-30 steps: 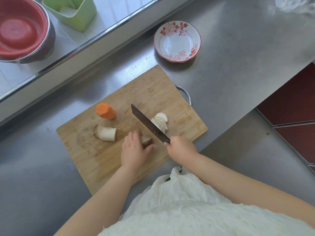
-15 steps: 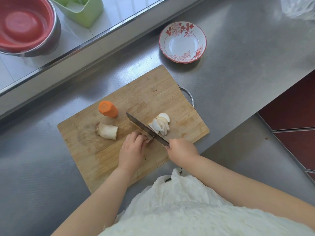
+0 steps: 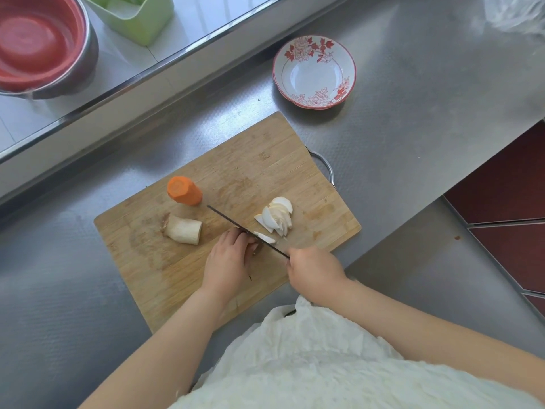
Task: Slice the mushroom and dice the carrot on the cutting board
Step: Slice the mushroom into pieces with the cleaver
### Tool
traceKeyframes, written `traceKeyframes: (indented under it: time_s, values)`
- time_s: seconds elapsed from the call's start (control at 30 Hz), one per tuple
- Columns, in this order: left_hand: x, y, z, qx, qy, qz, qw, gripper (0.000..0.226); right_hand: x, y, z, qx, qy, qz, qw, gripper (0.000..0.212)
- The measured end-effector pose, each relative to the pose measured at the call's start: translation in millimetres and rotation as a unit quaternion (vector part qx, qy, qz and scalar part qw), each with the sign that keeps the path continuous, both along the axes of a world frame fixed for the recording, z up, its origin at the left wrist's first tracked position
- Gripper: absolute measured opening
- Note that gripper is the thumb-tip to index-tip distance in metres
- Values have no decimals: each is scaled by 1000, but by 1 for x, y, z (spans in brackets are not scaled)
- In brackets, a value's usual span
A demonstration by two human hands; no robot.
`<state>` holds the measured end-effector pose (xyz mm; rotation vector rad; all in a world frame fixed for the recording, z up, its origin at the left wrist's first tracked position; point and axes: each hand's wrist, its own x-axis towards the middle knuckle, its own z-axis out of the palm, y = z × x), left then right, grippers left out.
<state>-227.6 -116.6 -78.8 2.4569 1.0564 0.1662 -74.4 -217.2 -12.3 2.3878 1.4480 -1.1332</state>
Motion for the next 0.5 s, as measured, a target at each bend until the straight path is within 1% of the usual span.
traceKeyframes:
  time_s: [0.2, 0.4, 0.43, 0.5]
  values:
    - [0, 0, -3, 12, -6, -4, 1000, 7, 0, 3, 1, -24, 0, -1, 1000, 18]
    - [0, -2, -5, 16, -30, 4, 999, 6, -5, 7, -3, -46, 11, -11, 999, 17]
    - [-1, -2, -6, 19, -33, 2, 999, 10, -5, 7, -6, -47, 14, -17, 999, 18]
    - [-1, -3, -7, 27, -34, -4, 999, 27, -3, 8, -9, -53, 23, -36, 998, 18]
